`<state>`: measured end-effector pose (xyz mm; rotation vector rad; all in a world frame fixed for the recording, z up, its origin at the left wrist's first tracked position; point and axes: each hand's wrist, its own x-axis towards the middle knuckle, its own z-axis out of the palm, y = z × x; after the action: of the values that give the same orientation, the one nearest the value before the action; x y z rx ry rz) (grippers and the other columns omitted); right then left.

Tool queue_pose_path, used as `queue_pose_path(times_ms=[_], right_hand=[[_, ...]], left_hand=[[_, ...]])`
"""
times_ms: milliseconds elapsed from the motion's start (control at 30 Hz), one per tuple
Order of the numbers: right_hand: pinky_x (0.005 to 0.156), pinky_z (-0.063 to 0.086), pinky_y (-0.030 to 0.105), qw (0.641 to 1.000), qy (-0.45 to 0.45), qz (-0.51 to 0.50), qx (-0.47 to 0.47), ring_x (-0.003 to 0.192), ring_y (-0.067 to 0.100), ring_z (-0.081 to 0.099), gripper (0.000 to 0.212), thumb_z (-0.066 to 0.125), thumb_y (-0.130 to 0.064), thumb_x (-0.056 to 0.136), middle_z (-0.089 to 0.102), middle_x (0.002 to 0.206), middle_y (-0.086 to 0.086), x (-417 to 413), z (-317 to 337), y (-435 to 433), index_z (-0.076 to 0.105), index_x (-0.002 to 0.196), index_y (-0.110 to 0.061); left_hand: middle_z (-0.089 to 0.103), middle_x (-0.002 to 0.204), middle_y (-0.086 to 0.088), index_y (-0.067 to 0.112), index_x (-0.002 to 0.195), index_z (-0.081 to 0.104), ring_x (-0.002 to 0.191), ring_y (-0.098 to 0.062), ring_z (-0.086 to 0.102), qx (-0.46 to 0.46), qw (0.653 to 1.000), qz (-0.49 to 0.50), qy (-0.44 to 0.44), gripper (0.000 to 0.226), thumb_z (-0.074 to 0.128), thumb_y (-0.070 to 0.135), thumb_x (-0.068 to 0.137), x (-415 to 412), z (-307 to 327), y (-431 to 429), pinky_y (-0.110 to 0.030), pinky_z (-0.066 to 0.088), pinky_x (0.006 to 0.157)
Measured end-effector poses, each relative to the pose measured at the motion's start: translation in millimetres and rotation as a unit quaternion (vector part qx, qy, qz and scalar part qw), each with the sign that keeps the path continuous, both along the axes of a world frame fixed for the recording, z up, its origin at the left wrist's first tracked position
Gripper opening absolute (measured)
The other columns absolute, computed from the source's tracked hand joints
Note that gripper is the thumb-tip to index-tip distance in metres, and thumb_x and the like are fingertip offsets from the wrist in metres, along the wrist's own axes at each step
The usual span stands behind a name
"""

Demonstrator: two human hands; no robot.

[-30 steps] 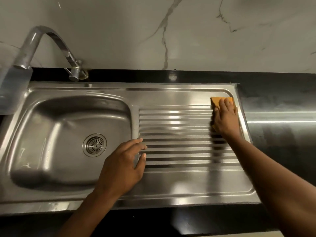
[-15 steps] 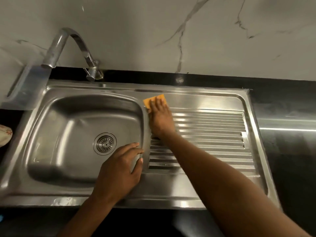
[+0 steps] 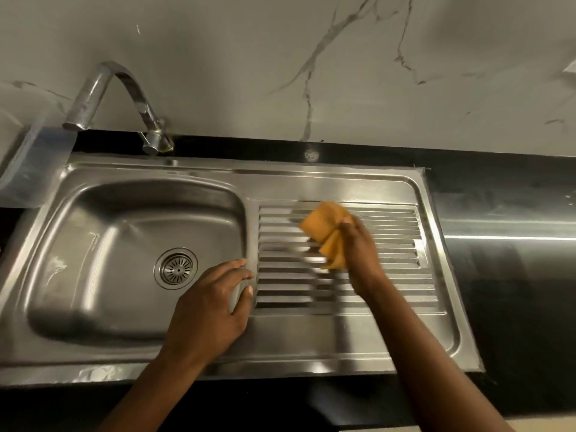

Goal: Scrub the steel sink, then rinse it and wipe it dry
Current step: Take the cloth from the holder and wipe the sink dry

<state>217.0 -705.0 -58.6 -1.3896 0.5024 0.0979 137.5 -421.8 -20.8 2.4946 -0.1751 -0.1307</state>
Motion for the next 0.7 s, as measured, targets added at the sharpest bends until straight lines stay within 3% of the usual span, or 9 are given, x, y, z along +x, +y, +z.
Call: queue_pose_path(times_ms=[67, 167, 233, 267, 333, 400, 467, 567, 700], right_hand=[[0.065, 0.061, 0.039, 0.997, 0.011, -0.074, 0.031, 0.084, 0.026, 0.074, 0.032, 0.048, -0.031, 0.108, 0.069, 0.122, 0.027, -12.3, 10.8, -48.8, 0.058, 0.133, -0.014], [0.06, 0.062, 0.035, 0.979, 0.057, -0.138, 0.139, 0.08, 0.023, 0.077, 0.031, 0.046, -0.029, 0.109, 0.078, 0.104, 0.015, -30.8, 24.4, -103.1, 0.055, 0.134, -0.014], [0.07, 0.064, 0.036, 0.969, 0.094, -0.152, 0.173, 0.091, 0.026, 0.077, 0.036, 0.052, -0.028, 0.106, 0.076, 0.112, 0.015, -41.8, 19.9, -131.7, 0.054, 0.138, -0.011], [0.076, 0.063, 0.039, 0.974, 0.105, -0.145, 0.141, 0.101, 0.029, 0.075, 0.039, 0.056, -0.026, 0.105, 0.072, 0.123, 0.017, -46.9, 14.2, -143.6, 0.054, 0.141, -0.012], [0.083, 0.06, 0.04, 0.988, 0.109, -0.105, -0.036, 0.116, 0.03, 0.068, 0.042, 0.058, -0.014, 0.103, 0.063, 0.14, 0.015, -54.6, 5.4, -156.1, 0.055, 0.145, -0.016], [0.091, 0.058, 0.041, 0.954, 0.09, -0.114, -0.263, 0.117, 0.02, 0.065, 0.045, 0.057, -0.004, 0.102, 0.06, 0.142, 0.009, -62.1, 7.4, -154.4, 0.055, 0.145, -0.016], [0.105, 0.053, 0.05, 0.906, 0.042, -0.148, -0.395, 0.124, 0.02, 0.06, 0.043, 0.055, -0.005, 0.102, 0.06, 0.142, 0.007, -67.0, 13.5, -149.2, 0.057, 0.143, -0.017], [0.114, 0.043, 0.055, 0.871, -0.012, -0.015, -0.491, 0.143, 0.025, 0.044, 0.046, 0.053, -0.031, 0.107, 0.041, 0.16, 0.002, -62.1, 11.1, -142.2, 0.047, 0.152, -0.025], [0.127, 0.014, 0.054, 0.793, 0.078, 0.182, -0.576, 0.16, 0.028, 0.003, 0.091, 0.032, -0.079, 0.098, -0.006, 0.174, -0.001, -39.5, -17.6, -138.9, 0.002, 0.166, -0.028]], left_hand=[[0.067, 0.138, 0.016, 0.032, 0.118, 0.077, 0.124, -0.005, 0.064, -0.003, 1.0, -0.008, 0.01, 0.029, 0.061, 0.04, 0.095, -1.8, -1.2, -6.1, -0.021, 0.046, 0.1], [0.067, 0.137, 0.018, 0.033, 0.118, 0.077, 0.124, -0.004, 0.064, -0.012, 1.0, -0.019, 0.01, 0.026, 0.065, 0.036, 0.095, -5.0, -2.5, -17.8, -0.022, 0.049, 0.101], [0.067, 0.137, 0.019, 0.033, 0.117, 0.077, 0.123, -0.003, 0.065, -0.019, 0.999, -0.027, 0.003, 0.03, 0.063, 0.039, 0.092, -6.5, -2.1, -24.6, -0.028, 0.055, 0.1], [0.067, 0.137, 0.02, 0.034, 0.116, 0.077, 0.123, -0.003, 0.065, -0.02, 0.999, -0.033, -0.002, 0.03, 0.062, 0.039, 0.091, -6.4, -1.9, -27.7, -0.03, 0.057, 0.099], [0.066, 0.139, 0.019, 0.034, 0.117, 0.077, 0.124, -0.004, 0.065, -0.02, 0.999, -0.045, -0.005, 0.027, 0.064, 0.037, 0.093, -5.4, -1.7, -32.6, -0.033, 0.058, 0.099], [0.066, 0.14, 0.018, 0.033, 0.118, 0.077, 0.126, -0.004, 0.064, -0.016, 0.999, -0.05, -0.002, 0.023, 0.071, 0.031, 0.095, -4.5, -1.2, -35.2, -0.033, 0.058, 0.099], [0.066, 0.14, 0.018, 0.033, 0.118, 0.077, 0.127, -0.005, 0.063, -0.012, 0.998, -0.054, 0.005, 0.025, 0.076, 0.026, 0.094, -3.9, -1.4, -38.9, -0.032, 0.057, 0.099], [0.066, 0.14, 0.018, 0.032, 0.118, 0.077, 0.127, -0.005, 0.063, -0.015, 0.998, -0.063, 0.003, 0.026, 0.076, 0.026, 0.093, -2.3, -3.0, -43.2, -0.031, 0.057, 0.099], [0.066, 0.139, 0.017, 0.032, 0.118, 0.077, 0.127, -0.005, 0.063, -0.017, 0.997, -0.07, -0.008, 0.029, 0.063, 0.038, 0.093, -1.2, 0.4, -46.9, -0.028, 0.054, 0.1]])
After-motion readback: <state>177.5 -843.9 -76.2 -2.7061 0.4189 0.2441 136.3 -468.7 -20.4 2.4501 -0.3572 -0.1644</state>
